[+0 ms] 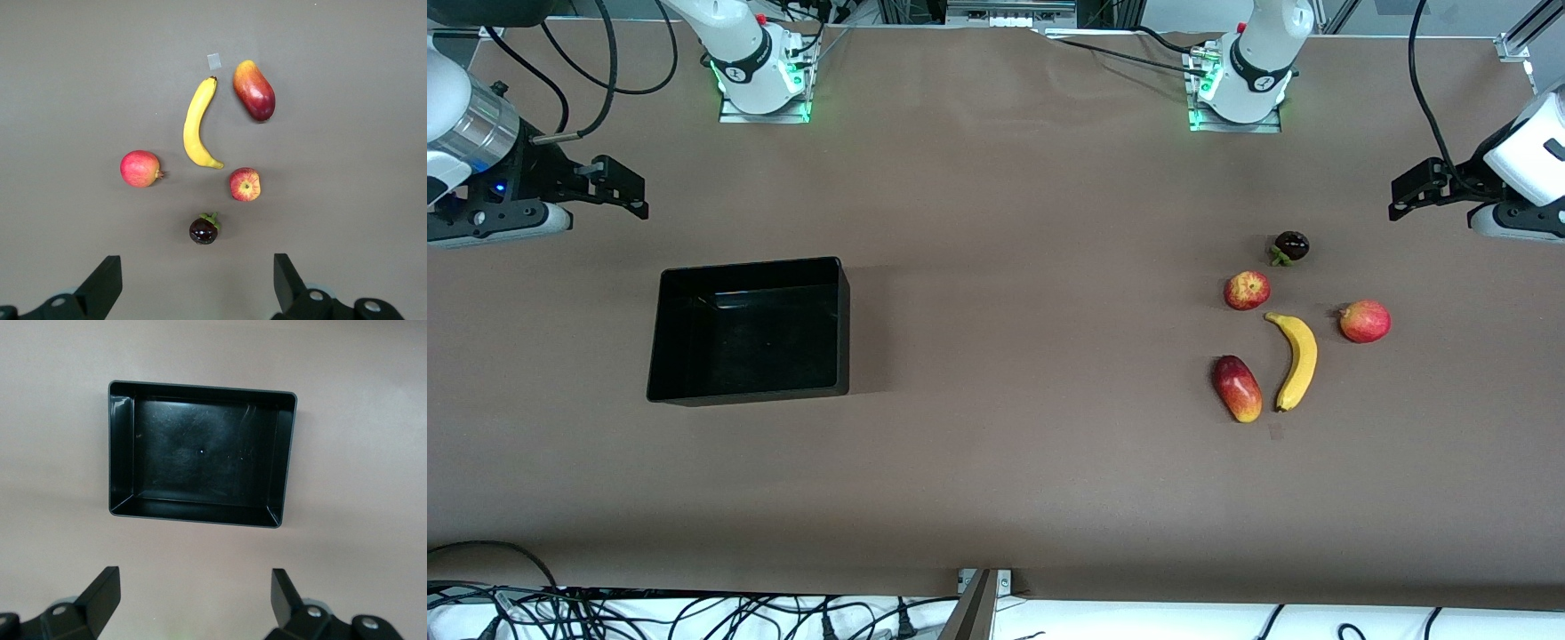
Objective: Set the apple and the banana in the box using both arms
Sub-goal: 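Move the right gripper toward the black box's rim, then lower the right gripper against the black box's side wall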
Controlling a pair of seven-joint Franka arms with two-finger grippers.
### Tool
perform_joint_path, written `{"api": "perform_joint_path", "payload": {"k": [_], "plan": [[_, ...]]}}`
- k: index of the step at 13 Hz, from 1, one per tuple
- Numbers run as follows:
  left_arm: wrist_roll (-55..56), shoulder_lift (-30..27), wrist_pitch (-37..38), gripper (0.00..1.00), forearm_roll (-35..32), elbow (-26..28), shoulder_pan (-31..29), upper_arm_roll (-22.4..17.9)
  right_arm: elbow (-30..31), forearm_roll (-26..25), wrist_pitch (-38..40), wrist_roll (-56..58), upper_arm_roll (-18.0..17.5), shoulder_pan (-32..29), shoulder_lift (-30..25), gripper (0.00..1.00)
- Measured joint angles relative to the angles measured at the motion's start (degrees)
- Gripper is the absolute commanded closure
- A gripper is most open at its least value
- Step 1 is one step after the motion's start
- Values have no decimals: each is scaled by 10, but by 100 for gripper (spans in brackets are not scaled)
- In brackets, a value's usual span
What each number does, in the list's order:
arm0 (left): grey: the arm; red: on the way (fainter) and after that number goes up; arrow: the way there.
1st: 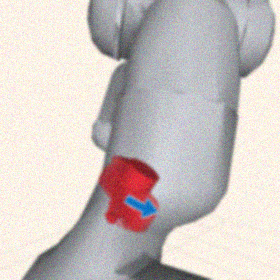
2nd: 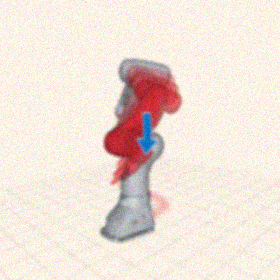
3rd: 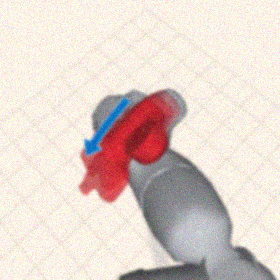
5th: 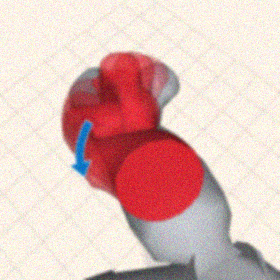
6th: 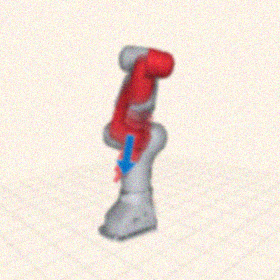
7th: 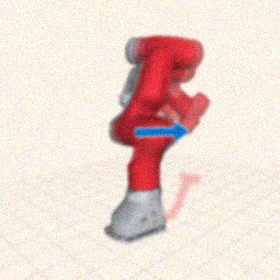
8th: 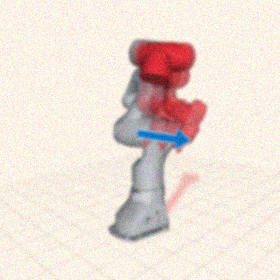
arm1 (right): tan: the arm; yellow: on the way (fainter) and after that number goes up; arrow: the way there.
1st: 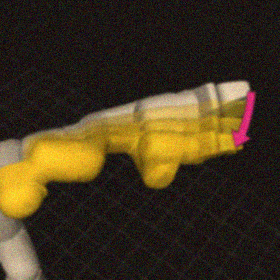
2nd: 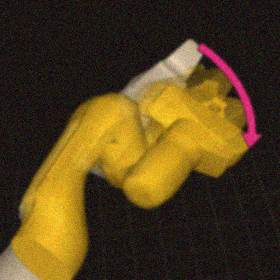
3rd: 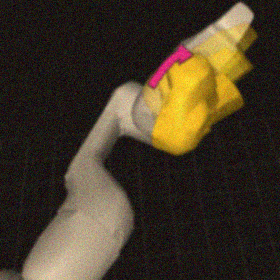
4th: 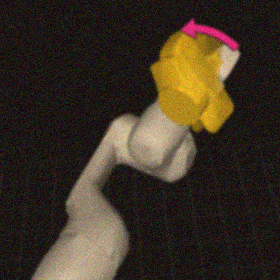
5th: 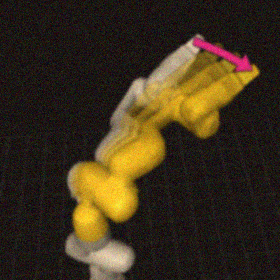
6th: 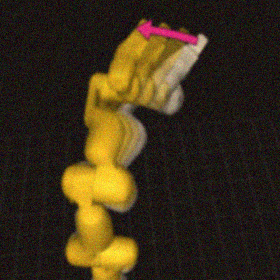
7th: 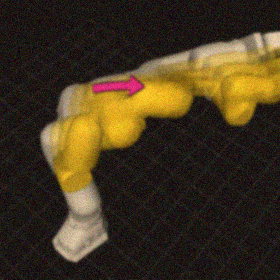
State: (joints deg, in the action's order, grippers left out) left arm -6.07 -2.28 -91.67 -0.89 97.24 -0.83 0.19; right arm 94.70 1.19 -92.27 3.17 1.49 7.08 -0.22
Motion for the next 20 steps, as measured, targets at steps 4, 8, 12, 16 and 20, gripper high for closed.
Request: {"api": "perform_joint_path", "payload": {"k": [4,8,12,16,20], "plan": [[0,4,0,0,0,-2,0,0,-3,0,2,1,-2,0,3,0],[0,4,0,0,0,-2,0,0,-4,-1,2,1,-2,-1,8,0],[0,4,1,0,0,-2,0,0,0,-21,1,1,-2,-3,27,0],[0,5,5,0,0,-2,-1,0,62,-60,-80,1,7,-5,51,0],[0,7,5,0,0,-2,-1,-1,154,-70,-210,3,46,-9,92,0]]}}
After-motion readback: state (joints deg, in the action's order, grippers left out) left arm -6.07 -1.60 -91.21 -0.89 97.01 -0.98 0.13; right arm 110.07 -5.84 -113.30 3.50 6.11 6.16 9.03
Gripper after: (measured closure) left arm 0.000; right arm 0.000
